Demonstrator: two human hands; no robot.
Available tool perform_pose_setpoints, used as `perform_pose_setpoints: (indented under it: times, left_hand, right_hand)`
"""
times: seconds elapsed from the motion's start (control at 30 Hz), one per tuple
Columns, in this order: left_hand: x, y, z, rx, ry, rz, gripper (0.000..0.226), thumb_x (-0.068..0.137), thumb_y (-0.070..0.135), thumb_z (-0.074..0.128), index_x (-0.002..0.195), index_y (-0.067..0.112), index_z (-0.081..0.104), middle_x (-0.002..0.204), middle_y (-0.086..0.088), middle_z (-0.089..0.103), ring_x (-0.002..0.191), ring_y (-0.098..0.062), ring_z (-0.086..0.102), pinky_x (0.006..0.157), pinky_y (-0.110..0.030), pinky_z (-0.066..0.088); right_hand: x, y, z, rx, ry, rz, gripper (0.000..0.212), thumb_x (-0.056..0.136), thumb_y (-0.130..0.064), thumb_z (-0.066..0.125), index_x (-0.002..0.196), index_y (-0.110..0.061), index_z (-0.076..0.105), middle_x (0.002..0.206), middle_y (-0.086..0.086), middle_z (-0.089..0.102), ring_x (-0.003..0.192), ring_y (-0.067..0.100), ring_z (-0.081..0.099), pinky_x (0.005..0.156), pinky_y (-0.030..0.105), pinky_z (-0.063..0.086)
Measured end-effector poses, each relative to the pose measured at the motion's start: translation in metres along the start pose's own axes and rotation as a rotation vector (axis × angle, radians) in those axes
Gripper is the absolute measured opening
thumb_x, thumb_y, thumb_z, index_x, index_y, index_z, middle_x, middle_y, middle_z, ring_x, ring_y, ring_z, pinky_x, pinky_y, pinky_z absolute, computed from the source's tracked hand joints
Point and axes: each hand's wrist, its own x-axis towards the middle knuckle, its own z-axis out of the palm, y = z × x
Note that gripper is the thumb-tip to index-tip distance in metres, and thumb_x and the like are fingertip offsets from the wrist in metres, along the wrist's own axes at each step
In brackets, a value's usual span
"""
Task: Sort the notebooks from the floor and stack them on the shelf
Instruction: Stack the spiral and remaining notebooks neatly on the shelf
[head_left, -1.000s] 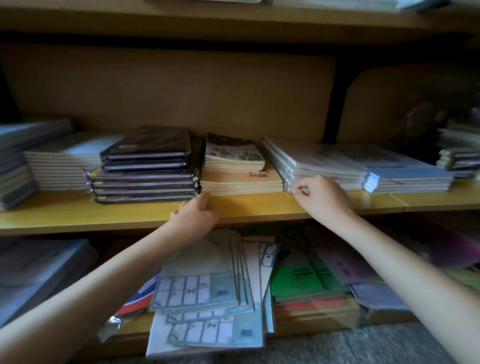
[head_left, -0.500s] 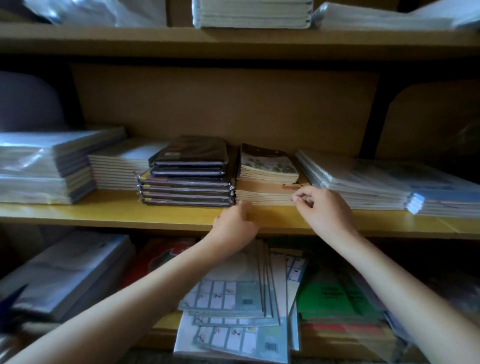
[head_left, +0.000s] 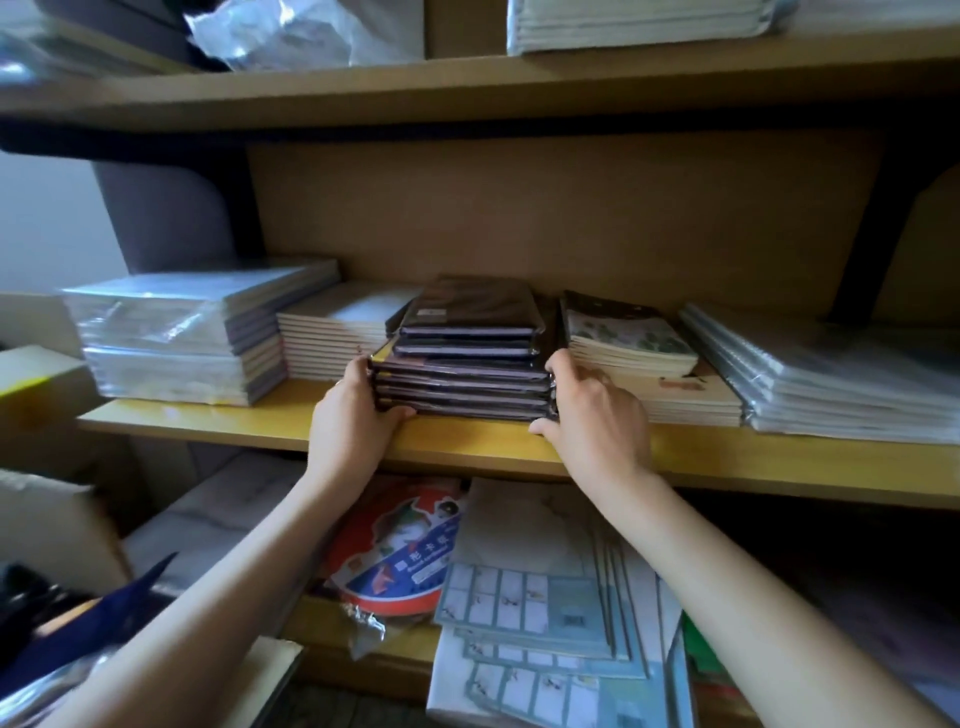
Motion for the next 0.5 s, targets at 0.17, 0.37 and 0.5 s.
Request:
perform_pose_setpoints:
  times: [0.17,0.37,0.5]
  left_hand:
    - [0.007,-0.005,0.007,0.033,0.074,0.0,0.048,0.076,0.021,0.075,0.118,0.013,0.053,0.107,-0.01,0.069,0.102,-0.032,0.062,0.084,-0.036,0.046]
    - [0.012,-0.005,0.004,0.067,0.033,0.033,0.046,0.079,0.023,0.072,0.118,0.011,0.053,0.106,-0.011,0.068,0.1,-0.033,0.061,0.08,-0.035,0.046]
    - [0.018,-0.007,-0.004,-0.103,-0.029,-0.008,0.033,0.084,0.042,0.064,0.105,0.015,0.065,0.095,-0.002,0.07,0.092,-0.022,0.063,0.074,-0.029,0.046]
  right_hand:
    - [0.007,-0.004,0.014,-0.078,0.14,0.004,0.068,0.036,-0.033,0.094,0.091,-0.008,0.061,0.056,0.008,0.064,0.049,0.02,0.062,0.038,0.023,0.042]
    - [0.012,-0.01,0.012,-0.139,0.116,0.006,0.068,0.04,-0.032,0.094,0.096,-0.009,0.062,0.056,0.005,0.066,0.065,0.021,0.065,0.045,0.025,0.042]
    - [0.02,-0.002,-0.005,-0.017,-0.006,-0.037,0.059,0.079,-0.057,0.063,0.12,-0.018,0.047,0.104,0.003,0.066,0.107,0.021,0.055,0.071,0.029,0.044]
